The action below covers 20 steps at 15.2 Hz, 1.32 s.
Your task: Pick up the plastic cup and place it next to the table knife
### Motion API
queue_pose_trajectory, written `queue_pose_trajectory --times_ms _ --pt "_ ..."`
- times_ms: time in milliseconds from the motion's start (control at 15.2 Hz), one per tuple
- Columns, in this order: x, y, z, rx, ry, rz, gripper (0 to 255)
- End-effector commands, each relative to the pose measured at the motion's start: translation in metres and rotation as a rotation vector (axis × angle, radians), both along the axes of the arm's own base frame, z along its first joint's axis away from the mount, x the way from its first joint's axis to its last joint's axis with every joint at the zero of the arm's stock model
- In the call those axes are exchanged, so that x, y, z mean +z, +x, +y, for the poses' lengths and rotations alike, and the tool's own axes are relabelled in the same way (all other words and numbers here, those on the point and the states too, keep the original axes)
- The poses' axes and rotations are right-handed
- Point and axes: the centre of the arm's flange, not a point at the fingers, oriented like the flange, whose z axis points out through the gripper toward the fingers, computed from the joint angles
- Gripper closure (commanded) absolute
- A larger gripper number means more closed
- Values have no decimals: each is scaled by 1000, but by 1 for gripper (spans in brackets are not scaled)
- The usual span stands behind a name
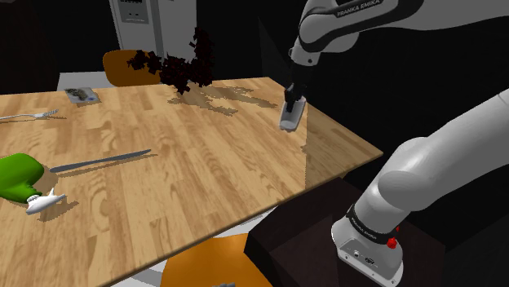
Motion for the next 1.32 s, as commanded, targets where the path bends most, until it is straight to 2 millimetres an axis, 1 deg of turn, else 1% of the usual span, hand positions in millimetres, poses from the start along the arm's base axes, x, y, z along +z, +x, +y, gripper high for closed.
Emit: queue_pose_trajectory --times_ms 0,1254 --pt "11 0 -1 0 0 0 255" --pt "112 0 -1 0 0 0 255"
